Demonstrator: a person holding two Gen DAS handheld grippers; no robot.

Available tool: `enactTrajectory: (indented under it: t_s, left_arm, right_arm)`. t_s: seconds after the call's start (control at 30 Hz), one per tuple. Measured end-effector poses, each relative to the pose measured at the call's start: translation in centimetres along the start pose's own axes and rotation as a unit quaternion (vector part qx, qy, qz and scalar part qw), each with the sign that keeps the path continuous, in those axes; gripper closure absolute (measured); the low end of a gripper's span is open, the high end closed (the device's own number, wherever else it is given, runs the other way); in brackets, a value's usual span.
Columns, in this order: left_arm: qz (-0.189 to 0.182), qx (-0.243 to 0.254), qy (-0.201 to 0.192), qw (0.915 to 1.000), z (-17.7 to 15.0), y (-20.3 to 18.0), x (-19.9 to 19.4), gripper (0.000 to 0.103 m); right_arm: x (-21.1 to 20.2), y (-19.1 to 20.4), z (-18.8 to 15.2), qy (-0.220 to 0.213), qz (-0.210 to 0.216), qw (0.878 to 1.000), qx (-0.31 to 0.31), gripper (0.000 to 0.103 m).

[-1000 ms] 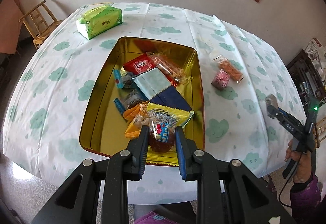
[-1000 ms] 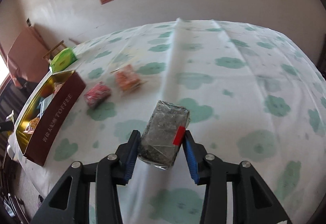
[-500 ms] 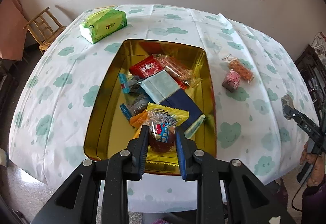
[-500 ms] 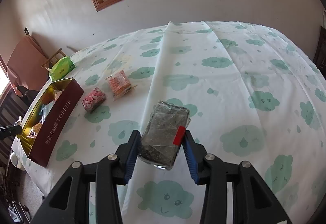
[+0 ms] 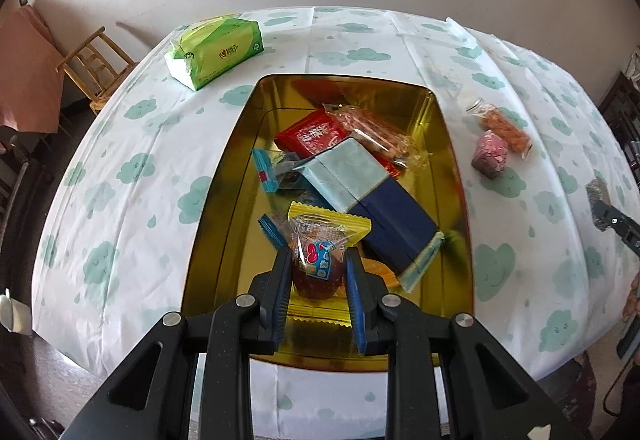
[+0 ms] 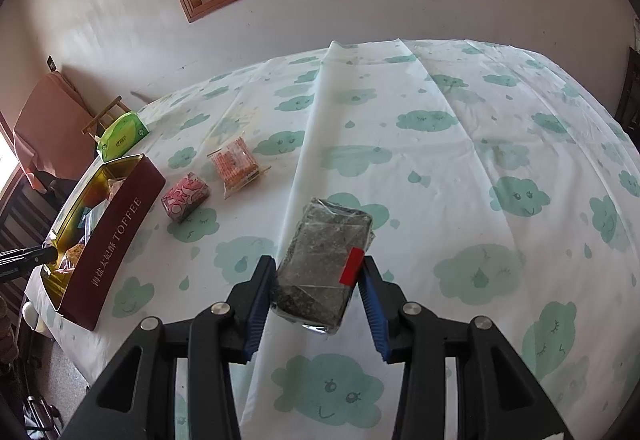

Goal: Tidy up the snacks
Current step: 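Lower the yellow packet into the tin and open the left gripper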

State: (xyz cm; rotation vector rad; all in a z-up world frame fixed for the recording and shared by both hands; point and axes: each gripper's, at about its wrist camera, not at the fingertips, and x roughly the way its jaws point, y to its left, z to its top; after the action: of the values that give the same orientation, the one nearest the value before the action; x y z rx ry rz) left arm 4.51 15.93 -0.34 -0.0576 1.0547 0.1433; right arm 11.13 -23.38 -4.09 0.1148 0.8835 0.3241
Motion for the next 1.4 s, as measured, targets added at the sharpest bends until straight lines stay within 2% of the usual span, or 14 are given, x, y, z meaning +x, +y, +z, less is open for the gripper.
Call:
enactTrajectory:
  t_s: [0.17,0.73,0.97,1.17,1.27,1.4]
  left_arm:
    - [0.014,0.008,-0.007,0.9998,0.6,0.2,0.6,0.080]
    - [0.027,0.013,-0.013,0.9995,3.0,0.8,1.8,0.084]
    - [0.039,0.028,-0.032,0.9983,5.7,0.3,1.7,0.085]
    - [0.031,0.008,-0.050,0.9983,8.3,1.2,0.8,0.084]
    - [0.021,-0.004,-0.054,0.9983,8.7,1.8,0.1,0.080]
    - [0.011,-0.029,-0.064,0.9975,7.8,2.7,-1.4,0.065]
  right_arm:
    - [0.0,0.1,0.1,0.000,-0.001,1.000,0.002,0.060]
    - [0.1,-0.6,0.3,0.000,-0.001,1.000,0.004,0.060]
    - [-0.1,-0.6,0.3,-0.001,-0.001,1.000,0.003,0.060]
    - [-0.6,-0.3,0.5,-0.005,0.001,1.000,-0.001,0.060]
    - [-0.9,0.1,0.7,-0.008,0.003,1.000,-0.003,0.060]
    - [-1.6,1.2,1.2,-0.014,0.013,1.000,-0.011,0.060]
